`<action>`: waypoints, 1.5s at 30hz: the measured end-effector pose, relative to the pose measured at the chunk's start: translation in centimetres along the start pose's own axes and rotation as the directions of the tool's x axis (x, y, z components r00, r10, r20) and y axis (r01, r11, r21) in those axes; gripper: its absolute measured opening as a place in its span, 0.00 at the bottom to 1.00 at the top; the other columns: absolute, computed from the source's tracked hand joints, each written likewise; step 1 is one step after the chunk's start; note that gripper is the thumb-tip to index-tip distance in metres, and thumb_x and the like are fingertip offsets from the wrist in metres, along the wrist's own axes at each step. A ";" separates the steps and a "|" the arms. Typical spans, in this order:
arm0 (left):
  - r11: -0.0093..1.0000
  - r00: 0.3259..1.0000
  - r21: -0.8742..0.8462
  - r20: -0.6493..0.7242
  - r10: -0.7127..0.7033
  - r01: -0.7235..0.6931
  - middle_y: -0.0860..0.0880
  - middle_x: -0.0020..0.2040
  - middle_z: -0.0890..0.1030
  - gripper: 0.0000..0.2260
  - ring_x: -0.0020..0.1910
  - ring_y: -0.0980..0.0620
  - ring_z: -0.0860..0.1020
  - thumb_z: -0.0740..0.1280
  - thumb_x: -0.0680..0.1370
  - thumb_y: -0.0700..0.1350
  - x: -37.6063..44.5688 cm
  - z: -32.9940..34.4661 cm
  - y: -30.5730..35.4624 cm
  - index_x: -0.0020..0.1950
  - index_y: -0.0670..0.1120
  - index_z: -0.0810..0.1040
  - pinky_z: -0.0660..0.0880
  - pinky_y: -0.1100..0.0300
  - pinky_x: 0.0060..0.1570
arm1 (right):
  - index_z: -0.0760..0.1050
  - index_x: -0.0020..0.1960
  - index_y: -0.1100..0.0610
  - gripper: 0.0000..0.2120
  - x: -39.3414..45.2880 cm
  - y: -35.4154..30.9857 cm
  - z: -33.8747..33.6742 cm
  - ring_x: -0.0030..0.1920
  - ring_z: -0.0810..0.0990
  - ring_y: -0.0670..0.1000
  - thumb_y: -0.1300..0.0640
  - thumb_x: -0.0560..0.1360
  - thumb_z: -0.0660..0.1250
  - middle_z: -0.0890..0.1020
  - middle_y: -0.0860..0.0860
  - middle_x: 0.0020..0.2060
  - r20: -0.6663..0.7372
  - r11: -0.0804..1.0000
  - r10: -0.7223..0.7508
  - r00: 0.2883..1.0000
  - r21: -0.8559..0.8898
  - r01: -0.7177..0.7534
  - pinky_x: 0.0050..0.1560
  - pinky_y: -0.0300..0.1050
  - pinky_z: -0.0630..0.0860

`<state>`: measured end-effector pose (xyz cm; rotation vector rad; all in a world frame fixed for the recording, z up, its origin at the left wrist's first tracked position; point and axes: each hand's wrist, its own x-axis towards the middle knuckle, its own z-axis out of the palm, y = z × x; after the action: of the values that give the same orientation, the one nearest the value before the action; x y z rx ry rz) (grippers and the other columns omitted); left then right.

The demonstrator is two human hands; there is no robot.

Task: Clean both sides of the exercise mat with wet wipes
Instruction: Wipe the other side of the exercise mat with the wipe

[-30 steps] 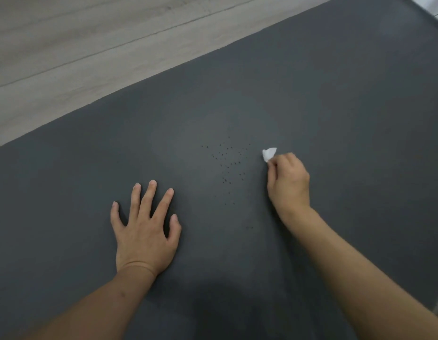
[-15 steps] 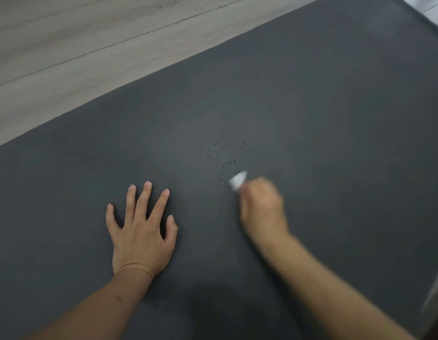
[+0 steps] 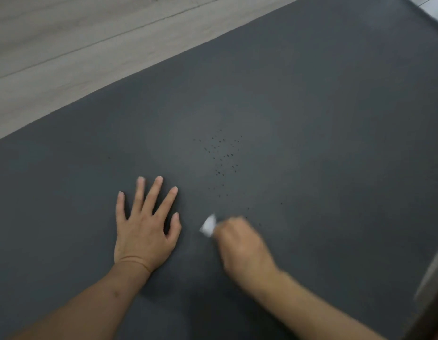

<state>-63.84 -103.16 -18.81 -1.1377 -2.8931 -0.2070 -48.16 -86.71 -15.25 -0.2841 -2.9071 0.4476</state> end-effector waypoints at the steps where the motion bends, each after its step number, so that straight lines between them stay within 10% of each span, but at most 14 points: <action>1: 0.998 0.998 -0.005 -0.014 0.062 -0.062 0.48 0.82 0.63 0.26 0.83 0.43 0.57 0.55 0.81 0.56 -0.1 -0.1 0.0 0.78 0.53 0.71 0.53 0.32 0.77 | 0.78 0.47 0.60 0.04 -1.0 -1.5 0.0 0.40 0.72 0.57 0.67 0.75 0.67 0.75 0.55 0.41 0.069 0.990 -0.138 0.988 0.023 0.137 0.40 0.52 0.73; 3: 0.992 0.991 -0.007 -0.029 0.129 -0.129 0.49 0.82 0.64 0.25 0.82 0.45 0.59 0.55 0.81 0.55 -0.1 -0.2 0.1 0.78 0.53 0.72 0.54 0.33 0.77 | 0.78 0.47 0.60 0.02 0.6 1.5 -0.7 0.40 0.72 0.57 0.65 0.75 0.68 0.75 0.55 0.41 0.041 0.976 -0.217 0.975 -0.018 0.218 0.39 0.52 0.72; 10: 0.994 0.993 -0.004 0.026 0.111 -0.111 0.52 0.82 0.63 0.25 0.83 0.47 0.58 0.55 0.82 0.56 0.0 -0.3 -0.2 0.79 0.57 0.69 0.53 0.35 0.78 | 0.72 0.40 0.62 0.07 7.2 13.3 -3.7 0.39 0.73 0.62 0.65 0.77 0.63 0.74 0.60 0.39 -0.354 0.866 0.422 0.835 -0.115 -0.486 0.40 0.58 0.73; 12: 0.995 0.993 0.003 0.061 0.098 -0.099 0.53 0.83 0.60 0.25 0.83 0.49 0.55 0.54 0.82 0.57 -0.1 -0.3 -0.2 0.81 0.59 0.66 0.51 0.36 0.79 | 0.72 0.39 0.60 0.07 4.1 6.5 -1.9 0.38 0.72 0.60 0.68 0.75 0.64 0.74 0.58 0.37 -0.295 0.908 0.390 0.872 -0.038 -0.418 0.37 0.56 0.73; 15: 0.993 0.985 -0.006 0.129 0.116 -0.116 0.54 0.85 0.54 0.26 0.84 0.50 0.48 0.49 0.84 0.59 0.2 0.0 -0.7 0.83 0.60 0.59 0.48 0.36 0.79 | 0.76 0.44 0.59 0.05 -2.7 -2.6 -0.3 0.39 0.71 0.55 0.66 0.77 0.65 0.74 0.54 0.40 0.014 0.998 -0.028 1.000 0.051 0.028 0.39 0.49 0.72; 18: 0.993 0.971 0.001 0.207 0.118 -0.121 0.53 0.86 0.48 0.27 0.84 0.49 0.41 0.43 0.85 0.60 -0.2 -0.1 -0.9 0.84 0.58 0.54 0.46 0.35 0.79 | 0.76 0.44 0.58 0.04 -2.0 1.6 -1.5 0.39 0.71 0.56 0.63 0.77 0.67 0.74 0.54 0.39 0.021 0.990 -0.142 0.990 0.004 0.142 0.39 0.51 0.71; 21: 0.999 0.977 -0.032 0.215 0.007 0.000 0.50 0.86 0.50 0.27 0.84 0.45 0.43 0.44 0.85 0.57 -2.0 -0.7 1.6 0.85 0.55 0.56 0.48 0.32 0.79 | 0.72 0.40 0.61 0.09 2.7 11.4 -3.8 0.39 0.72 0.60 0.64 0.79 0.63 0.73 0.59 0.38 -0.187 0.970 0.167 0.968 -0.146 -0.195 0.38 0.57 0.74; 25: 0.998 0.973 -0.050 0.227 -0.034 0.047 0.49 0.85 0.51 0.28 0.84 0.41 0.44 0.49 0.84 0.60 -6.5 -0.8 6.2 0.84 0.57 0.56 0.47 0.28 0.77 | 0.72 0.40 0.62 0.07 4.1 13.9 -4.2 0.40 0.73 0.62 0.65 0.78 0.63 0.74 0.60 0.40 -0.373 0.799 0.546 0.750 -0.039 -0.600 0.42 0.59 0.74; 31: 1.000 0.976 0.011 0.216 0.006 -0.009 0.47 0.86 0.50 0.31 0.84 0.40 0.45 0.51 0.82 0.64 -7.9 -0.2 6.8 0.84 0.57 0.55 0.50 0.26 0.75 | 0.77 0.47 0.60 0.07 -4.3 0.7 -1.4 0.41 0.73 0.55 0.61 0.82 0.62 0.75 0.54 0.42 0.061 0.996 -0.023 0.998 0.087 0.018 0.41 0.48 0.72; 34: 1.000 0.980 -0.001 0.201 0.005 -0.005 0.47 0.86 0.50 0.31 0.84 0.40 0.45 0.51 0.82 0.64 -7.9 -0.2 7.1 0.84 0.56 0.55 0.50 0.26 0.75 | 0.77 0.45 0.61 0.06 -3.5 7.1 -2.5 0.41 0.73 0.58 0.63 0.80 0.64 0.74 0.56 0.41 -0.022 1.000 0.001 1.000 -0.026 -0.002 0.39 0.53 0.73; 38: 1.000 0.980 0.015 0.200 0.007 -0.011 0.46 0.85 0.50 0.32 0.84 0.39 0.45 0.51 0.81 0.66 -7.9 -0.2 7.0 0.84 0.56 0.56 0.50 0.26 0.75 | 0.76 0.46 0.60 0.05 -0.7 15.4 -3.8 0.41 0.73 0.59 0.62 0.79 0.63 0.74 0.56 0.43 -0.371 0.812 0.559 0.742 0.062 -0.580 0.42 0.55 0.75; 45: 0.999 0.983 0.022 0.184 0.021 -0.026 0.45 0.85 0.53 0.35 0.84 0.38 0.45 0.51 0.80 0.70 -7.7 0.0 7.0 0.83 0.55 0.58 0.49 0.25 0.75 | 0.77 0.51 0.58 0.06 -0.5 15.3 -2.4 0.44 0.74 0.53 0.58 0.81 0.62 0.75 0.53 0.46 -0.416 0.727 0.662 0.623 0.157 -0.668 0.44 0.41 0.69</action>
<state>-53.41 -103.28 -18.56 -1.2495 -3.0278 -0.0691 -44.73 -71.83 -17.82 -1.3139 -2.2499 0.3871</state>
